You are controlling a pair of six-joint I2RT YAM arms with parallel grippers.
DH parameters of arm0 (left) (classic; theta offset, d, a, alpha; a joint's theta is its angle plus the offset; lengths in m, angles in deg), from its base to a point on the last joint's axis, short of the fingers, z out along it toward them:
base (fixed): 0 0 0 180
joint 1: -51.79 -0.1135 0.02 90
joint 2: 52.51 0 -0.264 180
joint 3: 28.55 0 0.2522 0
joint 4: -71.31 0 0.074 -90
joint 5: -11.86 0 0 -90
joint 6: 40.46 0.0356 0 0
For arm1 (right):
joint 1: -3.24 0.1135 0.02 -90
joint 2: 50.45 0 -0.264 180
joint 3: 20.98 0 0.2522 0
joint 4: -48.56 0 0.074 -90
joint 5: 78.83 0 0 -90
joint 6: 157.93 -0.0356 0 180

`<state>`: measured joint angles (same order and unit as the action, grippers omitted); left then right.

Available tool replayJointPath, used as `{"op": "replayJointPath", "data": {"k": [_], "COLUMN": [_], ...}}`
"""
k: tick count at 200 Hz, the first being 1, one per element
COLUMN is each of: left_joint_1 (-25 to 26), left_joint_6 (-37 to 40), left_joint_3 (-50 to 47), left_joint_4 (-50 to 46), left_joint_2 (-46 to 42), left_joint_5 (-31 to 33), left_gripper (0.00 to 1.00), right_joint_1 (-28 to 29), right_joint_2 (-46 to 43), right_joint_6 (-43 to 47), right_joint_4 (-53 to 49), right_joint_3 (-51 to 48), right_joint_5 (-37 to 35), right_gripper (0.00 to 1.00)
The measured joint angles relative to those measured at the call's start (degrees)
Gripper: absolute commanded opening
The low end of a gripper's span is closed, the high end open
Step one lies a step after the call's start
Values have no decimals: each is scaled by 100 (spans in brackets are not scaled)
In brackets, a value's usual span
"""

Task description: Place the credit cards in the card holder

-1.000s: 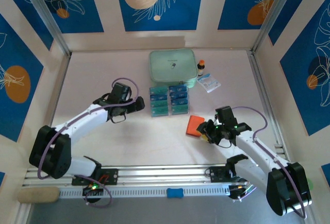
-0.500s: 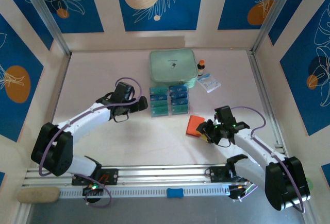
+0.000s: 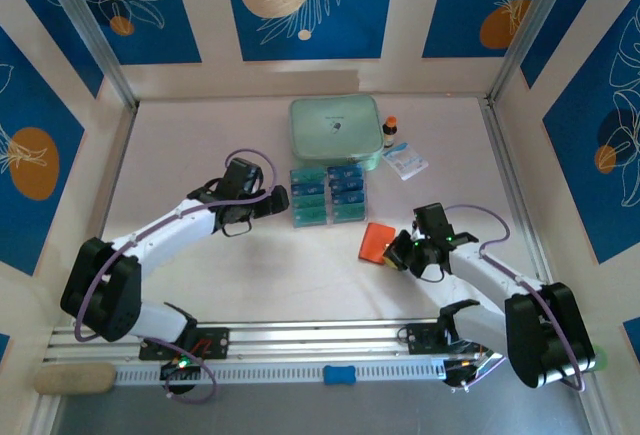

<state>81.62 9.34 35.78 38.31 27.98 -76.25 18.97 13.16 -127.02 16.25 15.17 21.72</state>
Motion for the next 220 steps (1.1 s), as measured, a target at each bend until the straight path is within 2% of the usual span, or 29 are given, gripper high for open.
{"op": "replayJointPath", "data": {"k": [43, 71, 97, 156, 220], "left_joint_1": [0, 9, 11, 11, 11], "left_joint_6": [-221, -608, -999, -1700, -2437], "left_joint_3": [-7, -136, -216, -313, -758], "left_joint_4": [109, 608, 1217, 2420, 3534], "left_joint_2": [-15, -155, -256, -474, -595], "left_joint_5": [-267, -767, -1263, -1947, -2129], "left_gripper": [100, 100, 100, 100, 84], "right_joint_1": [44, 267, 507, 1128, 1447], "right_joint_2": [-400, -938, -1010, -133, 741], "right_joint_6": [101, 116, 92, -129, -706], "right_joint_4": [4, -4, 197, 1176, 2479], "right_joint_3": [28, 387, 855, 1978, 2446], "right_joint_5": [411, 817, 1150, 1790, 2271], "right_gripper": [0, 0, 0, 0, 0]}}
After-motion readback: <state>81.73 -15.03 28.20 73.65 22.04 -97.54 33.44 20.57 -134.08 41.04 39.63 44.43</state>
